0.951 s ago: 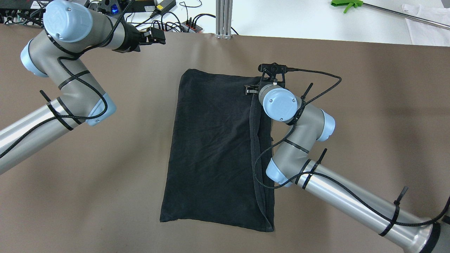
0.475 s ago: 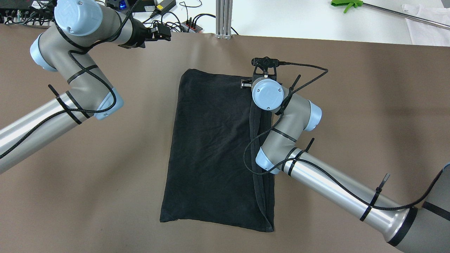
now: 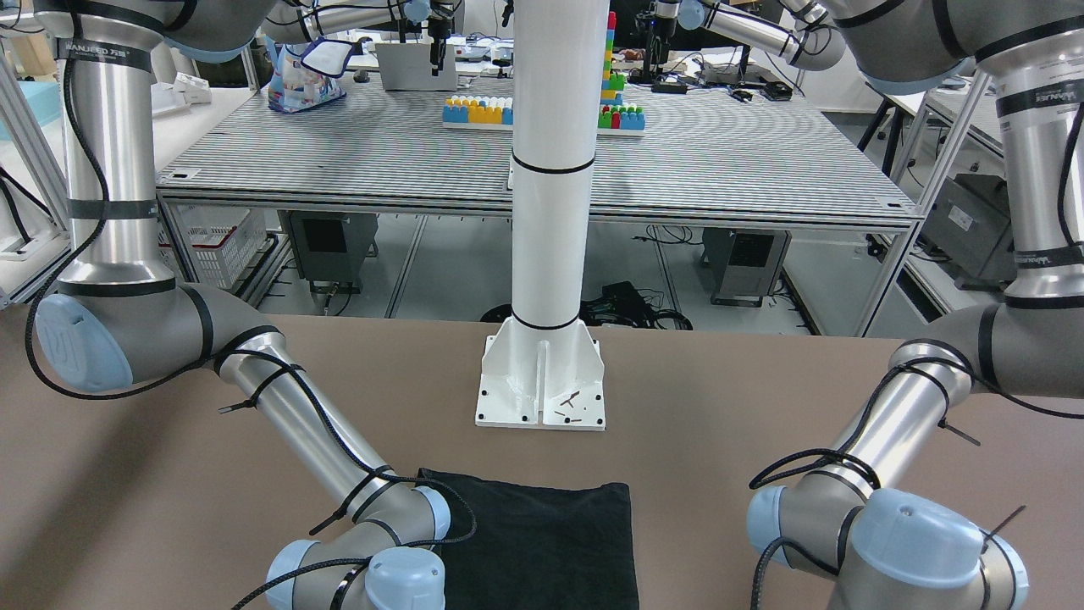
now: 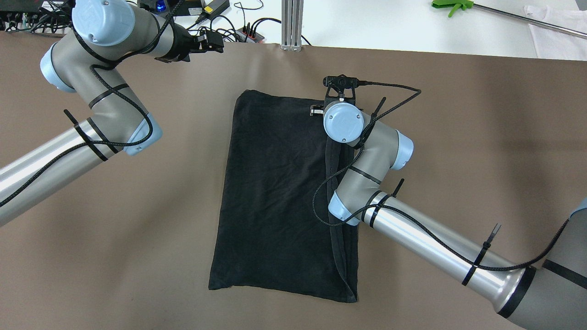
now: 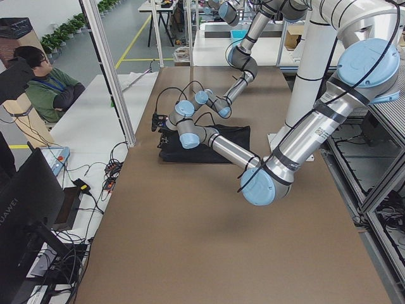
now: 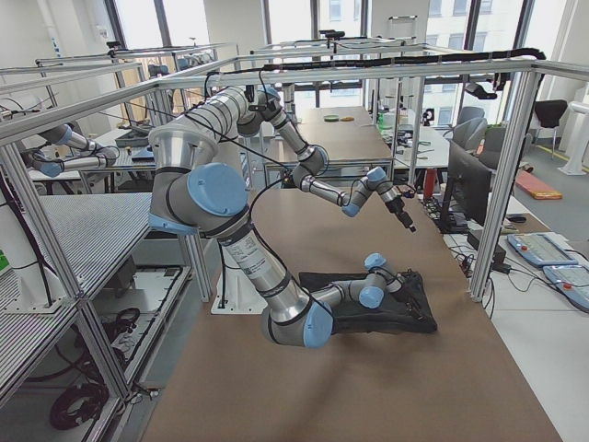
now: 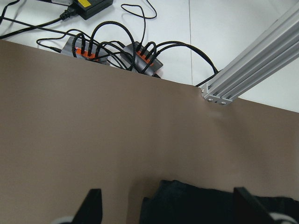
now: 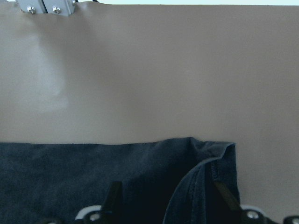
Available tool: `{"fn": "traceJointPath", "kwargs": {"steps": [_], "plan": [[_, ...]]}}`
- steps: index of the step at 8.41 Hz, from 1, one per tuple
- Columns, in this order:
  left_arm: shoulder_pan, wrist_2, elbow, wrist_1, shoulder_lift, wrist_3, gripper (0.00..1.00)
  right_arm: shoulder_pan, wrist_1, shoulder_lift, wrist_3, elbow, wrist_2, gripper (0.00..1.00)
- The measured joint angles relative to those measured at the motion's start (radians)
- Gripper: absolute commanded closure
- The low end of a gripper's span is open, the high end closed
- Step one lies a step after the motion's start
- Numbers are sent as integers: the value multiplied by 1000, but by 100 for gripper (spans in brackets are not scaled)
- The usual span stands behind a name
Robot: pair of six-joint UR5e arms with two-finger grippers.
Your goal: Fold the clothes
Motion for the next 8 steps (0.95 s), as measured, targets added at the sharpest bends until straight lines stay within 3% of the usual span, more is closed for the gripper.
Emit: {"fn": "traceJointPath", "kwargs": {"steps": [8], "plan": [[-3, 1, 15, 0, -10, 0, 0, 16, 9, -5, -80, 5, 39, 100]]}}
